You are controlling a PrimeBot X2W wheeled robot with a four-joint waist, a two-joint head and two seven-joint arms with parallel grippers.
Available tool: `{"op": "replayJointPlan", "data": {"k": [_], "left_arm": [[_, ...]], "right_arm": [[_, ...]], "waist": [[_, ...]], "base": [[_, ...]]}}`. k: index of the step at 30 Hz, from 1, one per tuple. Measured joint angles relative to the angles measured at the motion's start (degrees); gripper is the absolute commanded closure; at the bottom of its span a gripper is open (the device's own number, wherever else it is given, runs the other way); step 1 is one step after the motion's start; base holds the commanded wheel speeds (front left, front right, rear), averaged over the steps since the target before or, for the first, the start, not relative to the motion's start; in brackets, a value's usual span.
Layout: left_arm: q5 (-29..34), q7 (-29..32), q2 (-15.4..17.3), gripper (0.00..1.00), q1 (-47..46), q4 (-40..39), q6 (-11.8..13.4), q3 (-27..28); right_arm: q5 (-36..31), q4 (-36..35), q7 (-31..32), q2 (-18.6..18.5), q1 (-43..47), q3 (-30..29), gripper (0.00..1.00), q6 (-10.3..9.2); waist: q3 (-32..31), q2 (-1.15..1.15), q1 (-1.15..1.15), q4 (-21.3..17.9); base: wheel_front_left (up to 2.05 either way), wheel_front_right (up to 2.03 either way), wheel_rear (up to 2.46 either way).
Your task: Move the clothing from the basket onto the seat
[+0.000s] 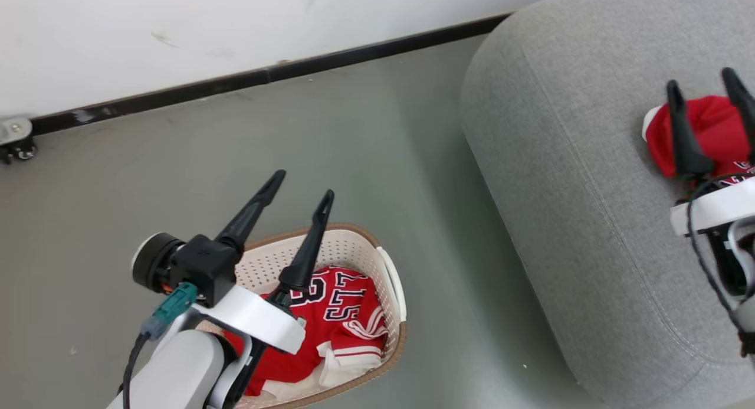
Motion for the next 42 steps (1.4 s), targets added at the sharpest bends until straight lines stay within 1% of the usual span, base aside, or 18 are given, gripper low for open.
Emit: {"op": "replayJointPlan", "data": {"k": [4, 9, 12, 14, 17, 20, 23, 27, 29, 33, 39, 42], "left_arm": [[0.0, 0.0, -0.2, 0.00, 1.8, -1.0, 1.6, 2.4], [0.0, 0.0, -1.1, 0.00, 4.6, -1.8, 3.6, 5.6], [0.5, 0.0, -1.3, 0.00, 6.2, -1.9, 4.6, 7.0], [1.0, 0.0, -1.5, 0.00, 7.2, -1.9, 5.5, 8.0], [1.0, 0.0, -2.8, 0.00, 8.8, -2.3, 6.7, 9.8], [1.0, 0.0, -3.6, 0.00, 10.1, -2.5, 7.4, 11.0], [2.6, 0.0, -3.9, 0.00, 11.4, -2.6, 8.2, 11.7], [2.4, 0.0, -5.3, 0.00, 13.5, -2.6, 8.5, 12.5], [2.8, 0.0, -5.6, 0.00, 14.5, -2.4, 8.5, 12.5], [4.0, 0.0, -5.7, 0.00, 15.7, -1.9, 8.5, 12.5], [5.0, 0.0, -6.0, 0.00, 17.9, -1.1, 8.5, 12.9], [5.5, 0.0, -6.2, 0.00, 19.3, -0.6, 8.9, 13.4]], "right_arm": [[-1.1, -1.1, 0.0, 1.3, -0.1, 1.1, 0.00, 0.00], [-1.8, -2.1, 0.0, 4.8, 0.1, 3.1, 0.00, 0.00], [-3.0, -2.6, 0.0, 5.8, 0.9, 3.9, 0.00, 0.00], [-3.6, -2.6, 0.0, 6.0, 1.5, 3.9, 0.00, 0.00], [-4.1, -2.7, 0.0, 7.0, 2.6, 3.7, 0.00, 0.00], [-5.2, -2.7, -0.1, 8.1, 4.1, 3.4, 0.00, 0.00], [-6.0, -2.7, -0.1, 9.1, 5.6, 3.1, 0.00, 0.00], [-6.6, -2.8, -0.1, 11.0, 8.3, 3.7, 0.00, 0.00], [-7.1, -2.7, -0.1, 11.3, 9.5, 3.6, 0.00, 0.00], [-8.0, -2.8, -0.1, 11.7, 11.3, 2.7, 0.00, 0.00], [-9.6, -3.3, -0.1, 13.9, 15.4, 0.8, 0.00, 0.00], [-10.2, -3.8, -0.1, 15.0, 17.4, -0.8, 0.00, 0.00]], "waist": [[-1.2, 0.00, 0.00, 1.8], [-2.8, 0.00, 0.00, 4.0], [-3.7, 0.00, 0.00, 5.3], [-4.3, 0.00, 0.00, 6.2], [-5.3, 0.00, 0.00, 7.4], [-6.2, 0.00, 0.00, 8.6], [-7.3, 0.00, 0.00, 9.7], [-8.7, 0.00, 0.00, 11.0], [-9.4, 0.00, 0.00, 11.6], [-10.5, 0.00, 0.00, 12.4], [-12.6, 0.00, 0.00, 13.7], [-13.7, 0.00, 0.00, 14.2]], "base": [[0.00, 0.00, 0.00], [0.00, 0.00, 0.00], [0.00, 0.00, 0.00], [0.00, 0.00, 0.00], [0.00, 0.00, 0.00], [0.00, 0.00, 0.00], [0.00, 0.00, 0.00], [0.00, 0.00, 0.00], [0.00, 0.00, 0.00], [0.00, 0.00, 0.00], [0.00, 0.00, 0.00], [0.00, 0.00, 0.00]]}}
